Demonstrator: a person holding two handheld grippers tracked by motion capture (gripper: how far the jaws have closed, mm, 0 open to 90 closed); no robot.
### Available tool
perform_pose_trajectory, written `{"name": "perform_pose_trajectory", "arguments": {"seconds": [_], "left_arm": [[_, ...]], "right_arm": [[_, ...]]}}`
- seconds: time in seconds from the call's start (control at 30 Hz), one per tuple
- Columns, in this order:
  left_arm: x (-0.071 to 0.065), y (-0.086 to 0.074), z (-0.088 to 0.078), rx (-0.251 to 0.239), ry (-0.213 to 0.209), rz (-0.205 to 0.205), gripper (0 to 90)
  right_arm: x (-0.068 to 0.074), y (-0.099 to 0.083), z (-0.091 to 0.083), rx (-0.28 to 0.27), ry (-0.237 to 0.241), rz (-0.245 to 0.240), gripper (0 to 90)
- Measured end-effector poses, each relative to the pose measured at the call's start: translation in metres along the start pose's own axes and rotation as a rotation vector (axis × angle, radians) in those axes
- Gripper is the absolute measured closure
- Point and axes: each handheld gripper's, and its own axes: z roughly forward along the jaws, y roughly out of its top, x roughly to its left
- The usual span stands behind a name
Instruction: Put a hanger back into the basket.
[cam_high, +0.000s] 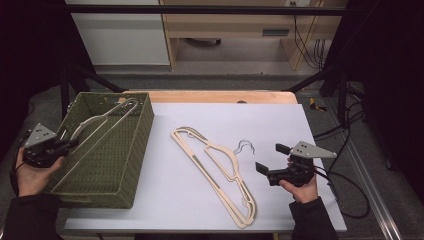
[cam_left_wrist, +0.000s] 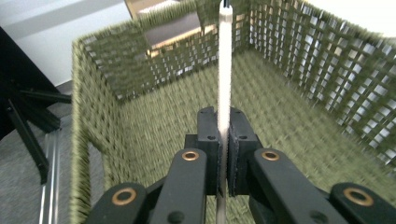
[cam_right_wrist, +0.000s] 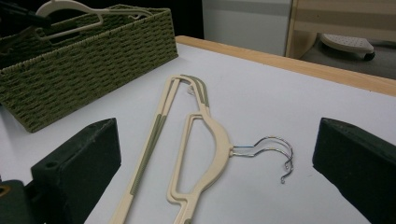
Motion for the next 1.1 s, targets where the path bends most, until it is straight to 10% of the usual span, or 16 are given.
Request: {"name": "perform_pose_trajectory", "arguments": {"seconds": [0.43, 0.77, 0.9, 1.1], "left_arm": [[-0.026, 0.004, 0.018, 0.186, -0.104, 0.147, 85.4], [-0.032, 0.005, 0.024, 0.243, -0.135, 0.149, 84.0], [-0.025, 0.004, 0.023, 0.24, -0.11, 0.107, 84.7], [0.0, 0.006, 0.028, 0.257, -0.035, -0.081, 83.8]], "right_arm": [[0.0, 0.0, 0.0, -0.007, 0.002, -0.003, 1.7], [0.001, 0.0, -0.001, -0.007, 0.007, -0.003, 1.9], [0.001, 0.0, 0.0, -0.006, 0.007, -0.003, 2.0], [0.0, 0.0, 0.001, -0.002, 0.008, -0.01, 2.1]]}}
